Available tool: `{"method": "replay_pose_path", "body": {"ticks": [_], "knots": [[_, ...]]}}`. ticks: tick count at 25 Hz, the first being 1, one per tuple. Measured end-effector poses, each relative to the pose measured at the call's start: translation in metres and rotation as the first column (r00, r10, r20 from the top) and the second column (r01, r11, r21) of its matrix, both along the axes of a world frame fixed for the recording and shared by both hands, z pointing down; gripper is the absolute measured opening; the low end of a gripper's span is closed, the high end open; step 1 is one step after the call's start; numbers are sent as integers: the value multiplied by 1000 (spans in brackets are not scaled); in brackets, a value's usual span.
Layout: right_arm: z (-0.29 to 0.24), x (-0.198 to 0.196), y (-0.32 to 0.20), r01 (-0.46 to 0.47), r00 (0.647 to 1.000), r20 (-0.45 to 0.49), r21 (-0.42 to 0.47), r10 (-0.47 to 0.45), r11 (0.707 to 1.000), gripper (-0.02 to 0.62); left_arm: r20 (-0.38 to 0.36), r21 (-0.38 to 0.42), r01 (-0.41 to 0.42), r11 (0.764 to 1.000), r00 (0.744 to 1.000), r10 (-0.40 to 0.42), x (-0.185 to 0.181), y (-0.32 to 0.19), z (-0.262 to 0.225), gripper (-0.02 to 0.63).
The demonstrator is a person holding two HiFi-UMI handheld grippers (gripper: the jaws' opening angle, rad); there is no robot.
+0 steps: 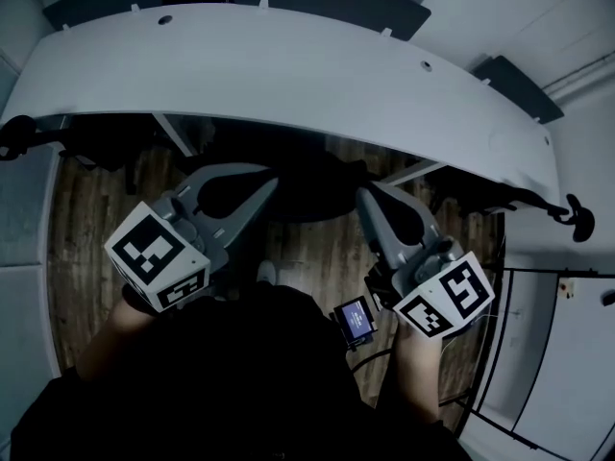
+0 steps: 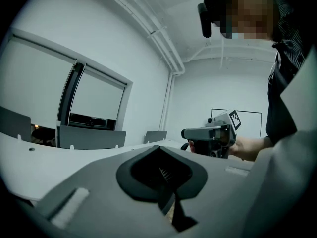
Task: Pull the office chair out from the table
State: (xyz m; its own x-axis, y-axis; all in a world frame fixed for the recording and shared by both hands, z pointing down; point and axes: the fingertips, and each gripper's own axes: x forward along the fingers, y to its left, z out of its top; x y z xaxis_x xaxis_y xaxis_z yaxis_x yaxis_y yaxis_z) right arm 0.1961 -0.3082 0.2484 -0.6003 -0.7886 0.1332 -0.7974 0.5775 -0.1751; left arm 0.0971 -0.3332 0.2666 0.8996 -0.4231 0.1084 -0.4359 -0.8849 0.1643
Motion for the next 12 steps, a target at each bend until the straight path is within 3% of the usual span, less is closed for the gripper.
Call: {"method": "replay_pose_path", "body": {"ticks": [8, 12], "knots": [[20, 35, -34, 92, 996, 13, -18, -92, 996, 2, 47, 0, 41, 999, 998, -41, 27, -26, 11, 2], [29, 31, -41, 122, 992, 2, -26, -122, 992, 2, 95, 14, 4, 1000, 995, -5, 21, -22, 18, 2]]}}
